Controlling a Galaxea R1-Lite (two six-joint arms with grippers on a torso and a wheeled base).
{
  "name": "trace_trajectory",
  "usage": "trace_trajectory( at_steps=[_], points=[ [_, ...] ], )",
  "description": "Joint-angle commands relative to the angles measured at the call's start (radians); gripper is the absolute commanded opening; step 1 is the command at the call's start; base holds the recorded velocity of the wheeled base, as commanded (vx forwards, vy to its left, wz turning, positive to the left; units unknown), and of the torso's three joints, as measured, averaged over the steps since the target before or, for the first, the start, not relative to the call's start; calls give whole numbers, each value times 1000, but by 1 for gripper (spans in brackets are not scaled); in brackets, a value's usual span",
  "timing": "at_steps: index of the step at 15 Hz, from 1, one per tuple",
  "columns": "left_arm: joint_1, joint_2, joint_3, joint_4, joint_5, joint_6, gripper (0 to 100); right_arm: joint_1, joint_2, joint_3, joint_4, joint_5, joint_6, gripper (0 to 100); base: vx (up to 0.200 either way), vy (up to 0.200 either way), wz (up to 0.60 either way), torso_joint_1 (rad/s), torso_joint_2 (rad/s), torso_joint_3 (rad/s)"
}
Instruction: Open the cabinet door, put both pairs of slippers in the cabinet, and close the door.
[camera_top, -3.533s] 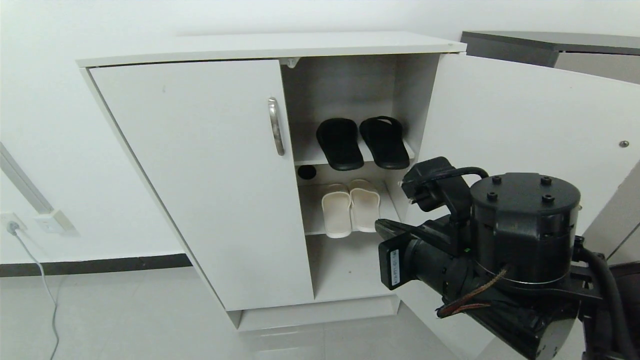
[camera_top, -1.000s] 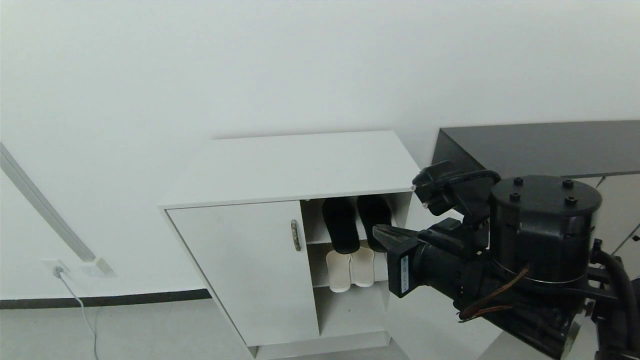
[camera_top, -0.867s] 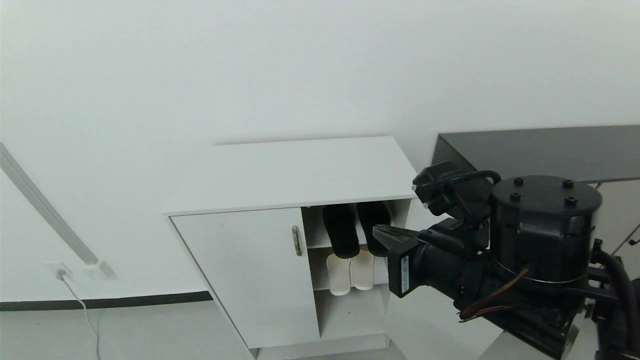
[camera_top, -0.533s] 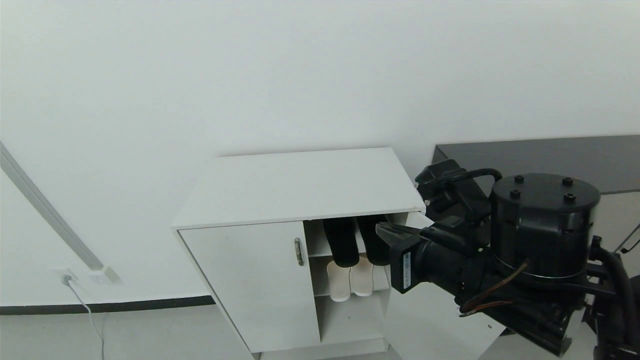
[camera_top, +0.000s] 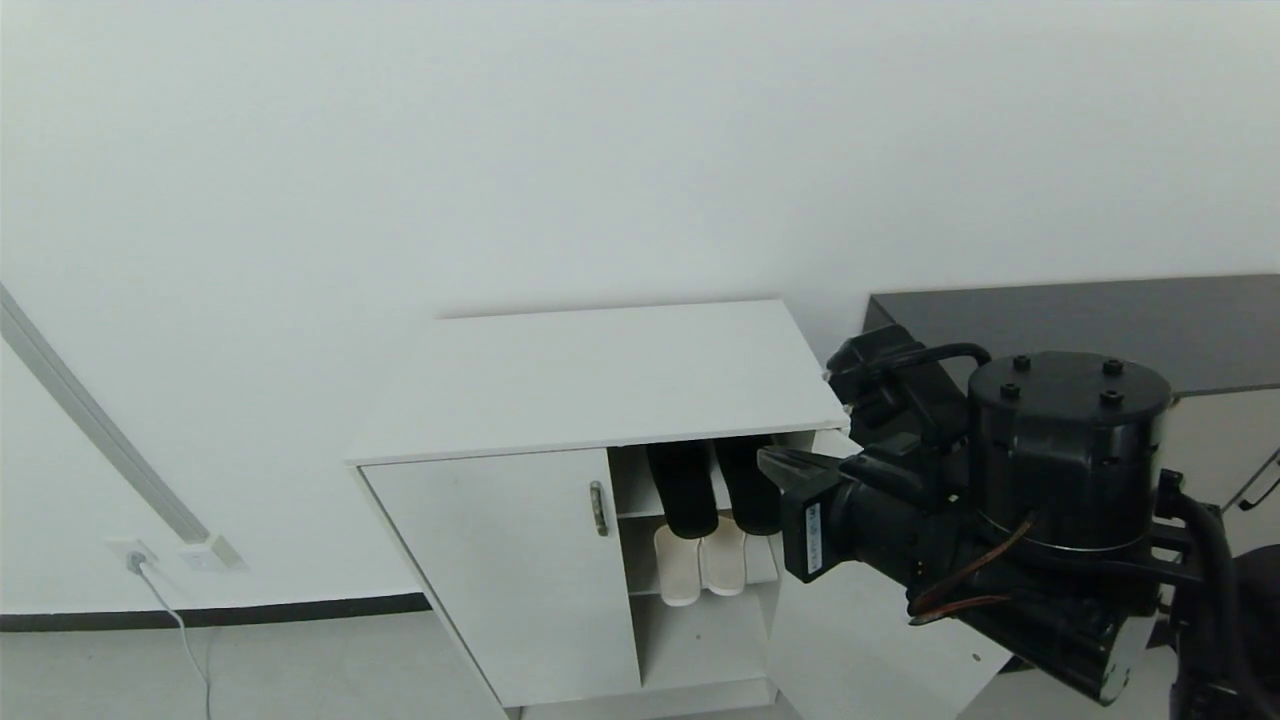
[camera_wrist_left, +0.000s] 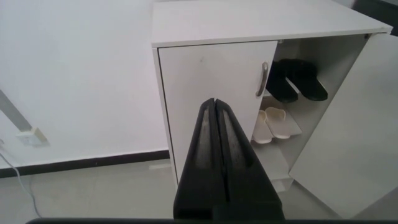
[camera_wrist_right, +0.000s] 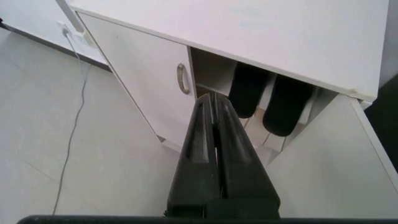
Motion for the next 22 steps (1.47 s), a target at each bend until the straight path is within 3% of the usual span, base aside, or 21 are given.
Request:
trace_trajectory(
  at_steps=[1, 6, 13, 16, 22],
  points=[
    [0, 1, 1, 0, 0, 0, 0, 1, 4, 7, 0, 3, -2, 0, 0, 0, -600, 2, 2, -2],
    [0, 1, 1, 0, 0, 0, 0, -7, 8, 5, 0, 3, -2, 0, 0, 0, -600, 6, 1, 0],
    [0, 1, 0, 0, 0, 0, 0, -107, 75, 2, -109, -3, -80, 0, 0, 0, 0, 0, 0, 0],
    [0, 1, 1, 0, 0, 0, 0, -156, 70, -28, -89, -4, -97, 0, 0, 0, 0, 0, 0, 0],
    [0, 1, 1, 0, 0, 0, 0, -228, 66, -104, 29, -3, -89, 0, -167, 0, 0, 2, 3, 0]
  ],
)
